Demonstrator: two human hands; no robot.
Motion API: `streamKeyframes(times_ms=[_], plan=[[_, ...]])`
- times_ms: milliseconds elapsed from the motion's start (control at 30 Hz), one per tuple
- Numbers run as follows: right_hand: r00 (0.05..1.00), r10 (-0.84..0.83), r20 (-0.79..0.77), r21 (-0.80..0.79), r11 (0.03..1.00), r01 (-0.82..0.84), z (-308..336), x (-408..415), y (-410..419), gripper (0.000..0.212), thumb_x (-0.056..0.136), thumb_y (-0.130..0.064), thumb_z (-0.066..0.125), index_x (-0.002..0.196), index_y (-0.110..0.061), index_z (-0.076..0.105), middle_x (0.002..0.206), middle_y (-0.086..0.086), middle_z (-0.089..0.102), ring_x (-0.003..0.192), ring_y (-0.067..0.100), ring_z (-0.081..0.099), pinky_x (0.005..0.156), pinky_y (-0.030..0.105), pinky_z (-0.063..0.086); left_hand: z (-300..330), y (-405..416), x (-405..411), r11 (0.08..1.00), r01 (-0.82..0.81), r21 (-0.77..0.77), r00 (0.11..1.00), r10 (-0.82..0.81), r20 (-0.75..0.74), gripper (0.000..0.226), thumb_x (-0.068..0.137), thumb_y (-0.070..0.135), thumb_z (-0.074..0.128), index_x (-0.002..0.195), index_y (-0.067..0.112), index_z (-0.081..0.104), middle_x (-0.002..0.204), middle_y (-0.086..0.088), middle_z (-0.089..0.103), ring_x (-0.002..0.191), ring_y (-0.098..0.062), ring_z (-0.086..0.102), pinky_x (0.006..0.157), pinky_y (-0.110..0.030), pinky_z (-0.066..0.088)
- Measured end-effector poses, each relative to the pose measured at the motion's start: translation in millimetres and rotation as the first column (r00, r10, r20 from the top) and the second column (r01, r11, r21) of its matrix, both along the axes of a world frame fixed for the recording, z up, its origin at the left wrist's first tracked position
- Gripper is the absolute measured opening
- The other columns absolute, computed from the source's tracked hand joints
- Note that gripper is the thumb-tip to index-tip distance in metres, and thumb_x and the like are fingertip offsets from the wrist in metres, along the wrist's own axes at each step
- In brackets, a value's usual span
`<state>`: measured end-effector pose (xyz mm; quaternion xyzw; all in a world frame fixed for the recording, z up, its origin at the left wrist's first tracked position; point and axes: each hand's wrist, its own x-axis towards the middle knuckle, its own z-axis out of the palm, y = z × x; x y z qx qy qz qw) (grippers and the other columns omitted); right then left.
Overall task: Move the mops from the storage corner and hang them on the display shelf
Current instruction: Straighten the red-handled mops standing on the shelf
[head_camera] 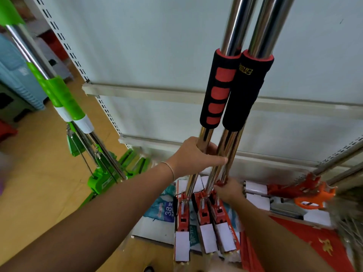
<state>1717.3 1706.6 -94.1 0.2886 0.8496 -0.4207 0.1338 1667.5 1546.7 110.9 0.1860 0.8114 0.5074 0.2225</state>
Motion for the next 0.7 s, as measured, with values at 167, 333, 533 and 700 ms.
streamKeyframes(times_ms=[167, 333, 533, 700], plan=[[1.000, -0.018, -0.015, 0.008, 1.000, 0.018, -24.4, -3.0, -2.7, 0.015, 0.080, -0.033, 0.076, 0.086, -0.026, 0.064, 0.077, -0.004, 0.070, 0.072, 0.011, 0.068, 0.063, 0.032, 0.058, -2.8, -0.1, 0.6, 1.000, -0.027, 0.007, 0.999, 0.027, -0.025, 0.023, 0.076, 0.035, 0.081, 0.086, 0.015, 0.076, 0.084, -0.009, 0.074, 0.082, -0.023, 0.070, 0.081, -0.041, 0.059], [0.996, -0.084, -0.020, -0.010, 0.996, 0.084, -29.8, -5.8, -5.3, 0.019, 0.079, -0.021, 0.076, 0.094, -0.016, 0.067, 0.079, -0.001, 0.070, 0.073, 0.014, 0.067, 0.059, 0.027, 0.052, -7.3, -0.3, 3.3, 0.996, -0.074, 0.057, 0.995, 0.077, -0.067, 0.024, 0.075, 0.032, 0.083, 0.085, 0.012, 0.074, 0.082, -0.013, 0.072, 0.068, -0.024, 0.065, 0.066, -0.031, 0.057], [0.988, -0.145, -0.056, 0.084, 0.985, 0.149, -32.7, -3.6, -15.2, 0.008, 0.087, -0.018, 0.069, 0.085, -0.012, 0.063, 0.078, 0.003, 0.067, 0.065, 0.011, 0.059, 0.051, 0.021, 0.039, -32.6, 3.3, 23.2, 0.933, -0.258, 0.252, 0.963, 0.269, -0.008, 0.045, 0.072, 0.024, 0.088, 0.110, 0.019, 0.065, 0.086, -0.003, 0.076, 0.084, -0.016, 0.073, 0.085, -0.037, 0.059], [0.983, -0.185, -0.022, 0.143, 0.972, 0.186, -30.7, -7.4, -25.3, 0.010, 0.088, -0.014, 0.068, 0.083, -0.014, 0.059, 0.072, -0.001, 0.057, 0.077, 0.022, 0.064, 0.073, 0.038, 0.058, -30.9, -0.2, 14.8, 0.976, -0.106, 0.193, 0.993, 0.112, -0.023, 0.048, 0.066, 0.016, 0.091, 0.107, 0.019, 0.066, 0.089, -0.001, 0.077, 0.086, -0.013, 0.073, 0.084, -0.031, 0.059]])
